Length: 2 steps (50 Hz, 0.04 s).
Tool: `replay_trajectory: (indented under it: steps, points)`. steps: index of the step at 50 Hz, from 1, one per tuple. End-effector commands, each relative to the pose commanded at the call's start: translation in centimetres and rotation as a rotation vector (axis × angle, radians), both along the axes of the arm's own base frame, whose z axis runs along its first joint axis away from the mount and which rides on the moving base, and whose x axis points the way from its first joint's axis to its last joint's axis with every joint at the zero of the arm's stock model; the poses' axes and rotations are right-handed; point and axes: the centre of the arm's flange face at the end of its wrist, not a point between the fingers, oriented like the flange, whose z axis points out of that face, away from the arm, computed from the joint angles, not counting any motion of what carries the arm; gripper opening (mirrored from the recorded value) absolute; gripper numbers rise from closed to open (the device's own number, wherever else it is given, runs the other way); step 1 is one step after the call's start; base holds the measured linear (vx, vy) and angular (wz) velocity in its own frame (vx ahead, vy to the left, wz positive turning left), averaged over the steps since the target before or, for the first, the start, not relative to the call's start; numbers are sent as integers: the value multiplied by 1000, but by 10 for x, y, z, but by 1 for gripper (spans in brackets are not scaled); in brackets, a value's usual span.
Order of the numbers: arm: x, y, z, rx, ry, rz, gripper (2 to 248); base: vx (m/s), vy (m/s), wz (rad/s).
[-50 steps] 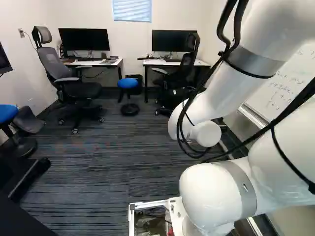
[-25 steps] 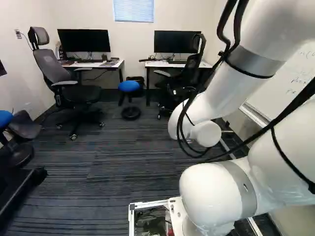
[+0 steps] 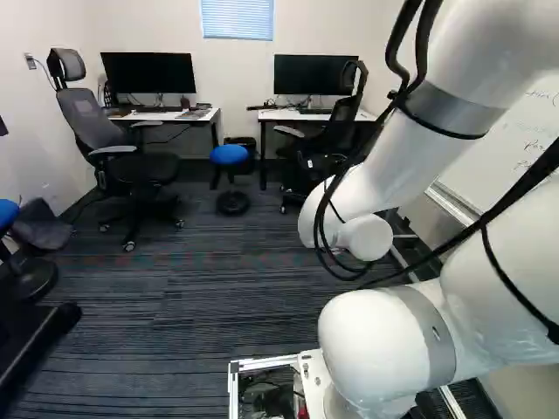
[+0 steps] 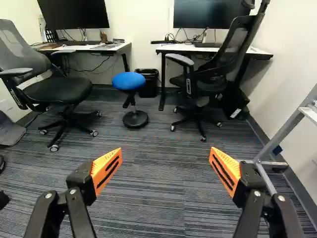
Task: Open the door and move inside
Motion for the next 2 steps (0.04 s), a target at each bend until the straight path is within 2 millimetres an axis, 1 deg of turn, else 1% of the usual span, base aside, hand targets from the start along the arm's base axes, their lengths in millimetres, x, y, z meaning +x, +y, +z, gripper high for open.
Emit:
replay_trajectory:
  steps: [2]
  points:
    - [0,0,0,0,0,0,247,0,0,0]
